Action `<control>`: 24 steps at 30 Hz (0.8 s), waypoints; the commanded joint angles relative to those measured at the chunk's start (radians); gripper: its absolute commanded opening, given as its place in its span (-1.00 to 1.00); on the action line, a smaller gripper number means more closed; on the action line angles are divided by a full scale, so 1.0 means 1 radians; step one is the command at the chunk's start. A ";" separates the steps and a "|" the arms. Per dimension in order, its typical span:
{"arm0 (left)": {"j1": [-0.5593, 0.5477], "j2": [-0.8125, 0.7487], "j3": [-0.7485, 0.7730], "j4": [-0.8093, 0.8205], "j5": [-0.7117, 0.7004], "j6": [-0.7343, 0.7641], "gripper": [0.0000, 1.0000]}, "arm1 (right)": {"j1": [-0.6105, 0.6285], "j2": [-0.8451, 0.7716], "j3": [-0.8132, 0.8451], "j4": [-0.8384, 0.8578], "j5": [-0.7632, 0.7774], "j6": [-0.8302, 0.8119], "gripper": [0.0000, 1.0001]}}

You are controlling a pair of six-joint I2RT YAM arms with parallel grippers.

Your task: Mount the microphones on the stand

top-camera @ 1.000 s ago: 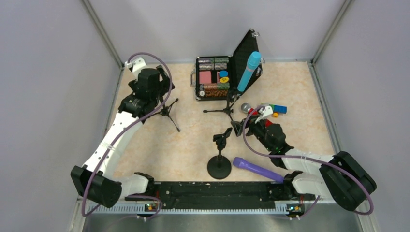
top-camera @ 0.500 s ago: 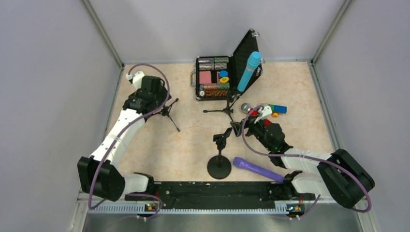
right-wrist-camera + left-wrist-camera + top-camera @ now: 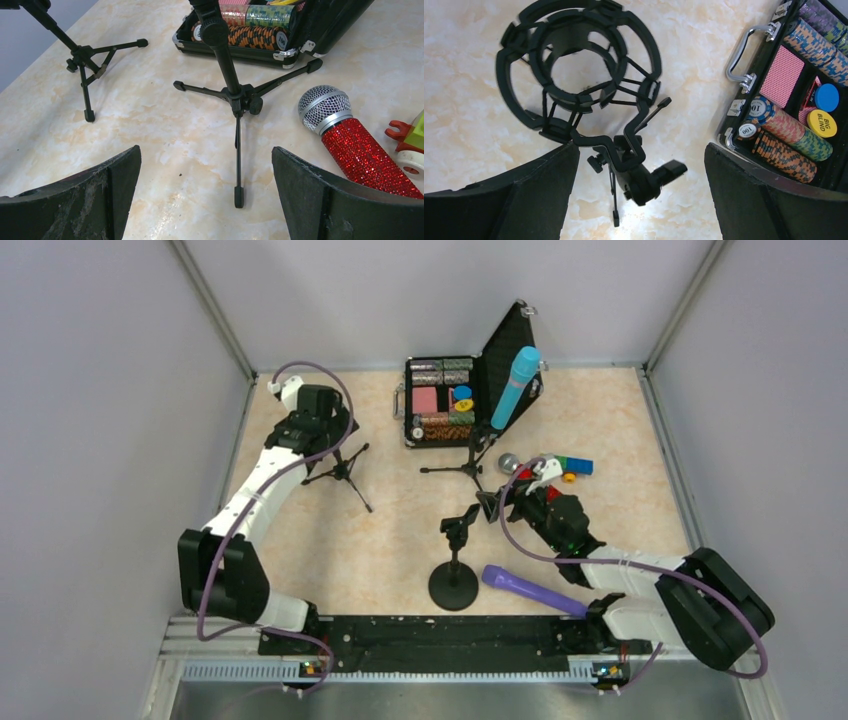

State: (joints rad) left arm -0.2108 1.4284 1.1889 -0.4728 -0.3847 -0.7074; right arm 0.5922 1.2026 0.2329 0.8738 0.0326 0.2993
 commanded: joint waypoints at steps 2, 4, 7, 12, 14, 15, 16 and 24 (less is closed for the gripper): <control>0.010 0.045 0.060 0.082 -0.034 0.035 0.96 | -0.011 0.016 0.040 0.048 -0.010 0.006 0.98; 0.011 0.072 0.078 0.084 -0.030 0.045 0.91 | -0.011 0.026 0.042 0.053 -0.014 0.009 0.98; 0.011 0.122 0.109 0.067 -0.020 0.066 0.79 | -0.010 0.026 0.042 0.053 -0.019 0.012 0.98; 0.011 0.141 0.132 0.062 0.020 0.132 0.42 | -0.011 0.016 0.039 0.044 -0.011 0.011 0.98; 0.011 0.142 0.135 0.070 0.066 0.172 0.18 | -0.011 0.015 0.039 0.044 -0.007 0.010 0.98; 0.011 0.142 0.140 0.066 0.084 0.178 0.08 | -0.011 0.017 0.038 0.044 -0.007 0.011 0.98; 0.011 0.142 0.142 0.066 0.104 0.186 -0.06 | -0.011 0.018 0.039 0.045 -0.008 0.011 0.98; 0.010 0.128 0.160 0.053 0.264 0.287 -1.00 | -0.013 0.000 0.038 0.027 0.004 0.003 0.98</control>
State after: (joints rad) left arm -0.2016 1.5757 1.3018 -0.4522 -0.2424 -0.4686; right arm 0.5922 1.2263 0.2375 0.8810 0.0254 0.3000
